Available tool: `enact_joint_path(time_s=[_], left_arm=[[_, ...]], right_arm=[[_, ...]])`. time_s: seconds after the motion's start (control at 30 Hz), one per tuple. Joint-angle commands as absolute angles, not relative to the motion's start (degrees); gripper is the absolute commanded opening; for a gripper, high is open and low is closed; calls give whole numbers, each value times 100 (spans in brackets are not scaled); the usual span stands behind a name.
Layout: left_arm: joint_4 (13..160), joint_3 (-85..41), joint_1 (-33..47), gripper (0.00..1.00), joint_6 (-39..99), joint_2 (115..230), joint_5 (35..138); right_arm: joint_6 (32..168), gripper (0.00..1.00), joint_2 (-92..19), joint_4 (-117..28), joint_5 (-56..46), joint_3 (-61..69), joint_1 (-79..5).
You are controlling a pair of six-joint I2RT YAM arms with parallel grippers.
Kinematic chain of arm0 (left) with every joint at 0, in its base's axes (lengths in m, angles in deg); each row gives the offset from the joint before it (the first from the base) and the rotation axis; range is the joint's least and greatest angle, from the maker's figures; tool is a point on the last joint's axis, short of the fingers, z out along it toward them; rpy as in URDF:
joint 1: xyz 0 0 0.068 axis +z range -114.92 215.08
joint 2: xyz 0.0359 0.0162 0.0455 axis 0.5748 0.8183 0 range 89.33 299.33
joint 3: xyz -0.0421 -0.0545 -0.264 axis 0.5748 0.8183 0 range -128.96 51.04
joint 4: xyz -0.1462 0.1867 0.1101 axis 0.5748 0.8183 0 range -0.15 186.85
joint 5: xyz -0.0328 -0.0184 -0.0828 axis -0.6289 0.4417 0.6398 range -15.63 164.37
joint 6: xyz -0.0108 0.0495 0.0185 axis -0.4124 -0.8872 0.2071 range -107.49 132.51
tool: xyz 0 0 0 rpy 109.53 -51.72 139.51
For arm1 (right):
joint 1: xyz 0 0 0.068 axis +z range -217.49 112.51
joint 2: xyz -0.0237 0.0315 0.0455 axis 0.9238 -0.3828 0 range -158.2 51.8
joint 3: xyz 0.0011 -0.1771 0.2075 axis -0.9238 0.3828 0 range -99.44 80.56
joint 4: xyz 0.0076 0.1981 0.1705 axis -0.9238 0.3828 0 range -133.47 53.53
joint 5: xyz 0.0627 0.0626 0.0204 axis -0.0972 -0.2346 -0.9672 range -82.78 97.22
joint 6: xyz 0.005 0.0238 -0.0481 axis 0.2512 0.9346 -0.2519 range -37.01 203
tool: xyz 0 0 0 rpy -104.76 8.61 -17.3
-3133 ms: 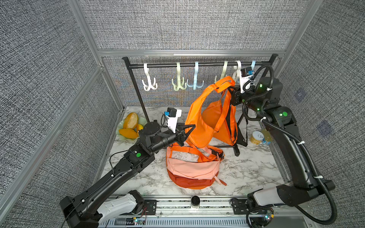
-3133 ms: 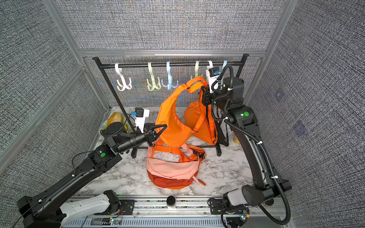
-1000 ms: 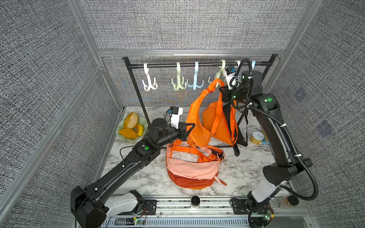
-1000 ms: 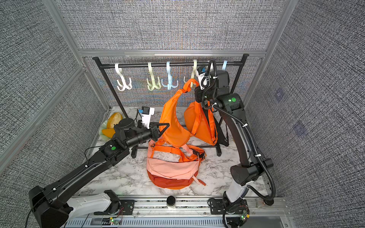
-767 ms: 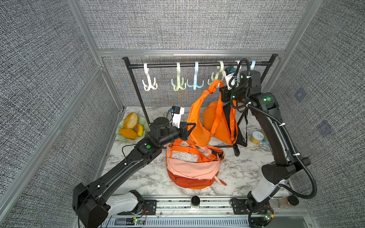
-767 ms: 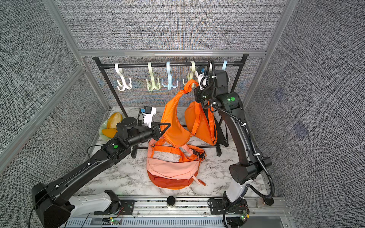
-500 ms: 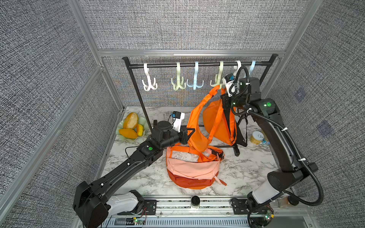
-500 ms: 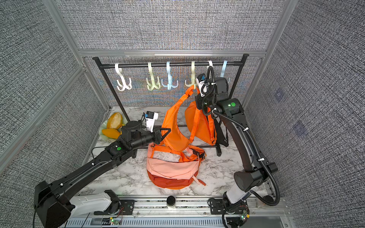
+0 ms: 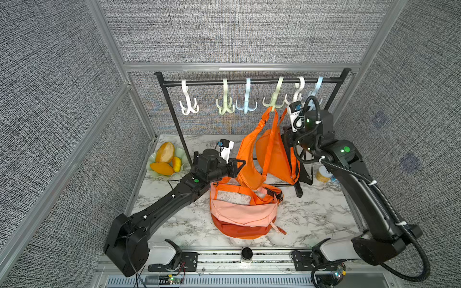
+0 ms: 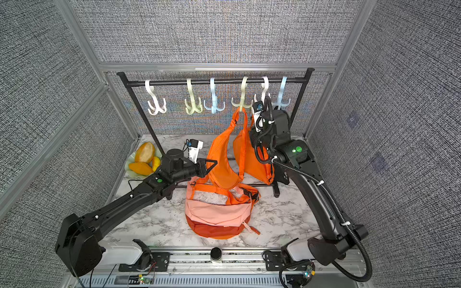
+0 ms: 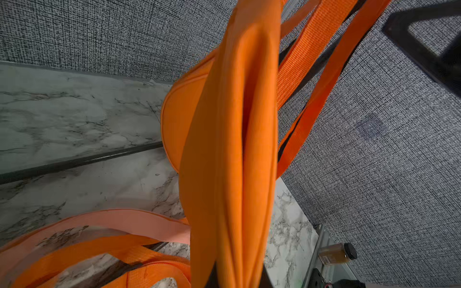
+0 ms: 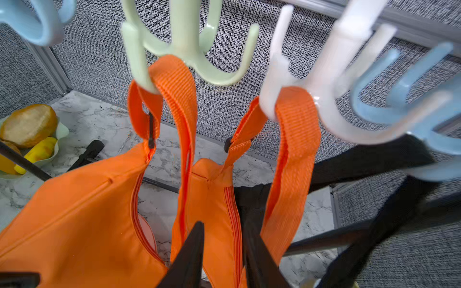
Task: Hang the bag on a hook
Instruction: Hang the bag on the hook.
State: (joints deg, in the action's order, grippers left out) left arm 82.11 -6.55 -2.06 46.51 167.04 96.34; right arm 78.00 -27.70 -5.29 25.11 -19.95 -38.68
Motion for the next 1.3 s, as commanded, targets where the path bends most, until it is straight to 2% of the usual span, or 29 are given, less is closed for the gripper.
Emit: enact_joint_path(time_s=[0.0,0.1,0.17,0.3,0.47,0.57,0.7,0.8,0.9,0.93,0.97,1.27], left_arm=[[7921,-738,-125,22,4569,16885,9842],[8036,-922,-110,33,4414,17180,9783],[8228,-1101,-104,36,4345,17389,9644],[8340,-1420,-65,39,4180,17793,9541],[8578,-1919,94,41,3959,18289,9372],[8962,-2217,234,50,3797,18560,9268],[9468,-2507,434,68,3790,18639,9367],[9666,-2525,487,74,3790,18474,9356],[9427,-2228,540,81,3709,18187,9367],[9254,-2084,553,93,3638,18088,9403],[9082,-1928,587,99,3597,17967,9431],[8926,-1218,845,99,3753,16951,9327]], right_arm=[[7627,35,-2522,-1010,3329,-1704,-3584],[7435,42,-2372,-1200,3623,-1485,-3234],[7263,48,-2327,-1250,3737,-1405,-2996],[7147,56,-2269,-1244,3962,-1367,-2666],[7068,61,-2113,-1293,4200,-1220,-2446],[7036,65,-2030,-1264,4281,-1160,-2400],[7010,77,-1898,-1225,4222,-998,-2299],[6901,87,-1860,-1112,4169,-832,-2171],[6842,93,-1910,-952,4160,-694,-2023],[6847,94,-1932,-910,4150,-662,-1982],[6858,95,-1954,-877,4163,-622,-1944],[7107,96,-1817,-830,3712,-164,-1750]])
